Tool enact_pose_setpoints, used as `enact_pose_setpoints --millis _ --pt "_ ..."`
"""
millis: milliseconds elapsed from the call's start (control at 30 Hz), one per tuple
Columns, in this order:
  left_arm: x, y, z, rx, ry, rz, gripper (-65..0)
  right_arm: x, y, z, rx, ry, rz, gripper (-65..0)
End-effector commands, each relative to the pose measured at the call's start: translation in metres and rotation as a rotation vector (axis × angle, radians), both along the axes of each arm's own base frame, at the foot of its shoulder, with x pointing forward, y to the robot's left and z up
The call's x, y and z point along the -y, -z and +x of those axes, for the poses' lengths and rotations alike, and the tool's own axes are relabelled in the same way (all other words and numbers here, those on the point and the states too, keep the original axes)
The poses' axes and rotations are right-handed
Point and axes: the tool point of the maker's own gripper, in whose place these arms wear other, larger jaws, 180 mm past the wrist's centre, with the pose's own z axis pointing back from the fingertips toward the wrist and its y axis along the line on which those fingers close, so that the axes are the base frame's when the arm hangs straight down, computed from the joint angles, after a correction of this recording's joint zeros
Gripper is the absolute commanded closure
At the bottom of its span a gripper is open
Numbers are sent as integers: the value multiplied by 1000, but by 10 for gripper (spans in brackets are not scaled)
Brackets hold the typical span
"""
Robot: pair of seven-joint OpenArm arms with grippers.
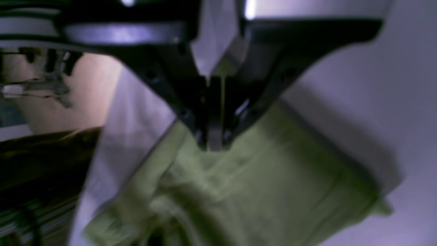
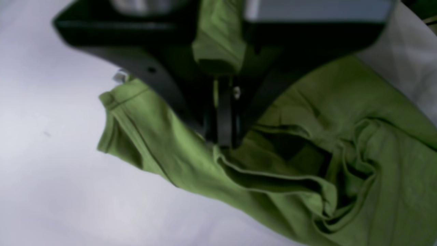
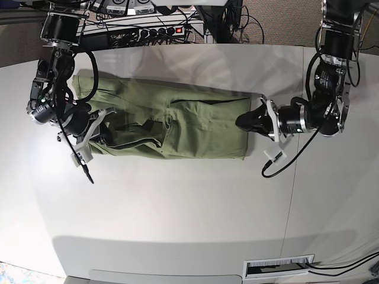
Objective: Fold the T-shirt properly
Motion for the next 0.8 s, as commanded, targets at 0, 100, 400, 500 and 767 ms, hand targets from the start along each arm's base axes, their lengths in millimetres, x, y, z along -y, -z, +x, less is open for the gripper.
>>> enact_pose_setpoints --millis 0,100,400,500,767 --pt "3 -19 11 50 -9 -49 0 1 -14 8 48 -10 -1 -55" --pt "13 -21 11 49 -5 -76 0 -4 -7 -1 25 -17 30 -245" --pt "22 -23 10 49 -3 -101 0 -17 8 -24 -62 -42 96 -270" --pt "22 -23 10 49 -3 -99 0 -38 8 -39 -110 -96 203 -270" --pt "23 -23 10 49 -2 -102 0 -71 13 -59 -161 -185 282 -270"
